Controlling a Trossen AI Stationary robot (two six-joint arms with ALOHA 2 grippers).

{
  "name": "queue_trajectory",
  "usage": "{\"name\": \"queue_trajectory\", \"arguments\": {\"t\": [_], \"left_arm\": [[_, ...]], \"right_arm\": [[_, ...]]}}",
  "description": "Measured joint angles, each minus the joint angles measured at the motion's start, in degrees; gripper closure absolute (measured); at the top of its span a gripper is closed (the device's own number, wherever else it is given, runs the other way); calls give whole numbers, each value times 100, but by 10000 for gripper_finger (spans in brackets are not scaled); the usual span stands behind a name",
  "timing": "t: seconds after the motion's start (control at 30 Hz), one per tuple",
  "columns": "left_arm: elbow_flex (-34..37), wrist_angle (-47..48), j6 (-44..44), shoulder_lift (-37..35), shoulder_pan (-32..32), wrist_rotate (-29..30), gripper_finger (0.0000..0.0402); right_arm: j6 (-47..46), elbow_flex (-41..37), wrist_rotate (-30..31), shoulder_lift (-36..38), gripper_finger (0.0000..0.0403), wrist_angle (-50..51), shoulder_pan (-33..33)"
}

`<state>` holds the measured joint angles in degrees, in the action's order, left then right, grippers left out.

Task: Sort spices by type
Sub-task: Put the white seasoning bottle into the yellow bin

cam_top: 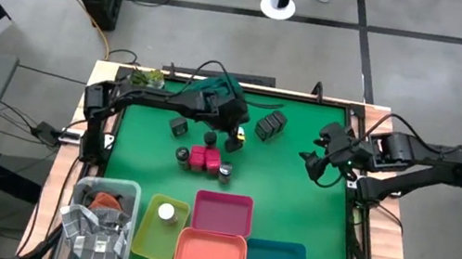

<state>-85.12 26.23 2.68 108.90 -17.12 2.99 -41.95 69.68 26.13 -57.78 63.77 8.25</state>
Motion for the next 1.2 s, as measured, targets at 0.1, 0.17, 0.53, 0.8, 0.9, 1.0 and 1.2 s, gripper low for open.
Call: {"name": "queue_trajectory", "arguments": {"t": [0.1, 0.17, 0.53, 0.8, 0.9, 1.0, 1.2], "left_arm": [[0, 61, -29, 89, -37, -93, 93], [7, 170, -28, 129, -42, -106, 98], [2, 134, 101, 175, 20, -163, 195], [-427, 746, 141, 109, -64, -295, 206], [-777, 1188, -69, -94, -86, -293, 206], [-1075, 1741, -141, -337, -89, -297, 206], [-1246, 2364, 356, -1132, 154, -375, 206]], "right_arm": [[20, -1, 0, 2, 78, 0, 1], [36, -1, 48, 2, 78, 0, 3], [44, -1, 104, 2, 78, -15, 0], [56, -1, 107, 2, 78, -24, 0], [161, -1, 110, 2, 78, -60, 0], [253, -1, 117, 2, 78, -95, -2], [407, -1, 120, 2, 78, -103, -2]]}}
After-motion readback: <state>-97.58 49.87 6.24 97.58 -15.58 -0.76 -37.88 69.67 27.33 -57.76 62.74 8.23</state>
